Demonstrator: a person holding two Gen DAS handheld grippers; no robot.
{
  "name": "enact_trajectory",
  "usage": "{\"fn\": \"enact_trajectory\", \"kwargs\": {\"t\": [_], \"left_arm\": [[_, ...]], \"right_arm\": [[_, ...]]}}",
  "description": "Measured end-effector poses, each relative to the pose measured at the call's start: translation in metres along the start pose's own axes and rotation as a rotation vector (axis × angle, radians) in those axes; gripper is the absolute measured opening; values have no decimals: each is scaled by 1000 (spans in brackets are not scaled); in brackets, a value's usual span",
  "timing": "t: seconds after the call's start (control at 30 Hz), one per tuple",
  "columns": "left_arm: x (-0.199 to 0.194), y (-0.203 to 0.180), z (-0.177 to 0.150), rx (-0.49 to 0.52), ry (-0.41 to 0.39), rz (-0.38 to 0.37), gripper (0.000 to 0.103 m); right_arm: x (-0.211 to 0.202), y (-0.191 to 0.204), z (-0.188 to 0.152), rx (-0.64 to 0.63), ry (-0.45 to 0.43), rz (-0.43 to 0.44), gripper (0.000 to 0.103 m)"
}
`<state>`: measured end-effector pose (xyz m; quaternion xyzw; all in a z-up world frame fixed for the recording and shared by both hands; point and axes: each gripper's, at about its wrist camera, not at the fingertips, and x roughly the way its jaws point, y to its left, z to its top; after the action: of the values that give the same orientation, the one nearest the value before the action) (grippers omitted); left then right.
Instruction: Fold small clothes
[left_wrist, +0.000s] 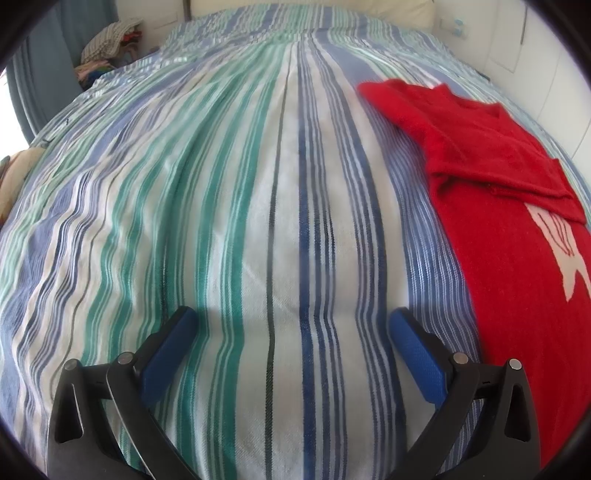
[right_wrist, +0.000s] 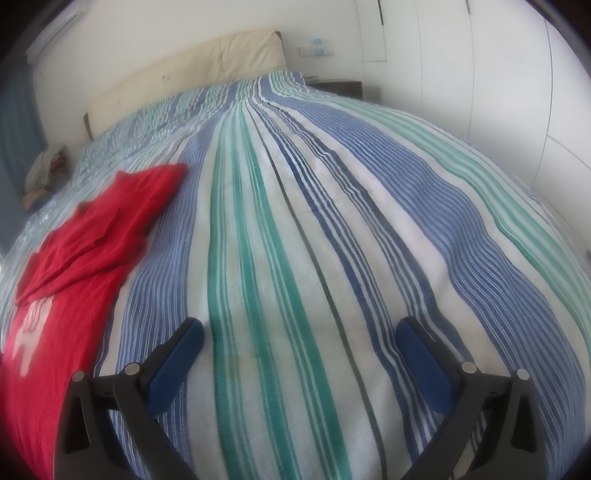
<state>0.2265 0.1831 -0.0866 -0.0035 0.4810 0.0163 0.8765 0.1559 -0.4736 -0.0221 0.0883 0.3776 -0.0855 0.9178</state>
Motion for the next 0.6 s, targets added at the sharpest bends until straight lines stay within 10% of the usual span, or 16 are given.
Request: {"fn": "enact_trajectory", "kwargs": {"t": [0.6], "left_arm": [[-1, -2, 0, 1, -3, 12, 103]], "right_arm": [[0, 0, 0, 0, 0, 0, 103]]}}
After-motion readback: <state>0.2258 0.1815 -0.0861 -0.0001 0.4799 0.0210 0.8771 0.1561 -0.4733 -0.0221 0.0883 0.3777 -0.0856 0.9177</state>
